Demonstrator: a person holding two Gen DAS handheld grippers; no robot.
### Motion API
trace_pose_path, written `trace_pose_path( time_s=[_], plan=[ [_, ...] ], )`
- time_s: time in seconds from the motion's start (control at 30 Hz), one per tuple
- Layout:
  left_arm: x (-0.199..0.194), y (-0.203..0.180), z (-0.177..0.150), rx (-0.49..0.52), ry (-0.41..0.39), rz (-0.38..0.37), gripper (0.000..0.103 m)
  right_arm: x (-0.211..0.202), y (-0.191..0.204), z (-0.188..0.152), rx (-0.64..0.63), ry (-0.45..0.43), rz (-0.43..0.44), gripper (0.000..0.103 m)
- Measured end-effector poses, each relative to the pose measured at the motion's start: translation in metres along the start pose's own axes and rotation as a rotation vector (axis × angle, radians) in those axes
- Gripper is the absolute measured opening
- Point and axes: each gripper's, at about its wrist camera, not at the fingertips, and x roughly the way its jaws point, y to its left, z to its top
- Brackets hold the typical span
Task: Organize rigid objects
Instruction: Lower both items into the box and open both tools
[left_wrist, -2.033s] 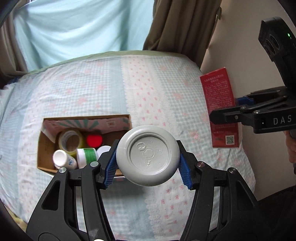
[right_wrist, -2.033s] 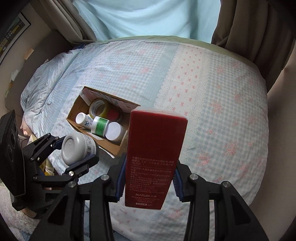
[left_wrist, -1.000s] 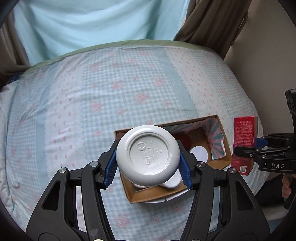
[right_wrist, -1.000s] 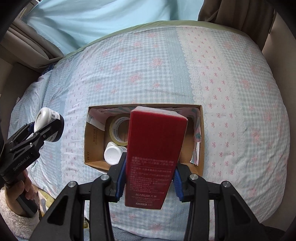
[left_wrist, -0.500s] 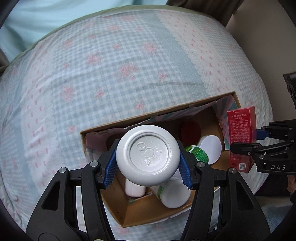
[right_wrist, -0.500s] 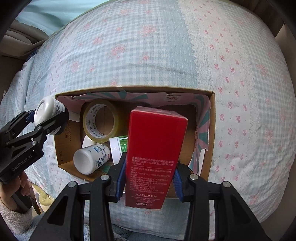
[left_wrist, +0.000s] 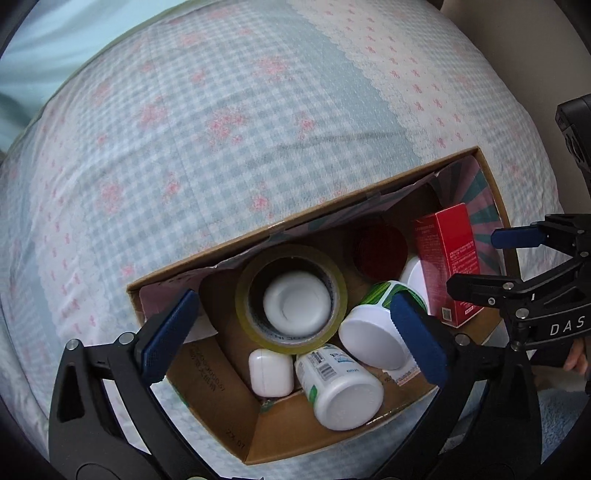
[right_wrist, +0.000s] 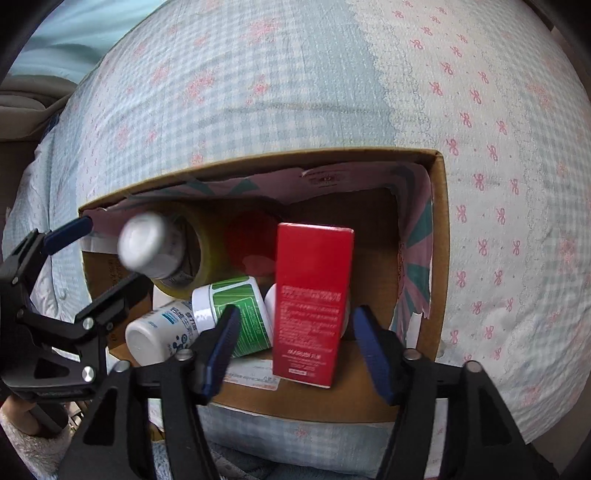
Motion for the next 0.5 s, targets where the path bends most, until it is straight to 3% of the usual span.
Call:
trace_pose_path(
  time_s=[0.03,0.07,0.5],
  plan=[
    [-0.001,0.002,-0.001,-0.012,0.000,0.001,0.103,-0.003,-0.001,0.000,0.013,-0.012,-0.012,0.096],
    [-0.003,0.005,-0.003,-0.023,0.002,0.006,0.103,-0.006,-0.003,0.000,0.022,-0.028,-0.031,0.097],
    [-0.047,0.018,-0.029,-0.125,-0.055,0.038,0.103,-0.030,-0.008,-0.024,0.057,-0.094,0.039,0.097]
  ],
)
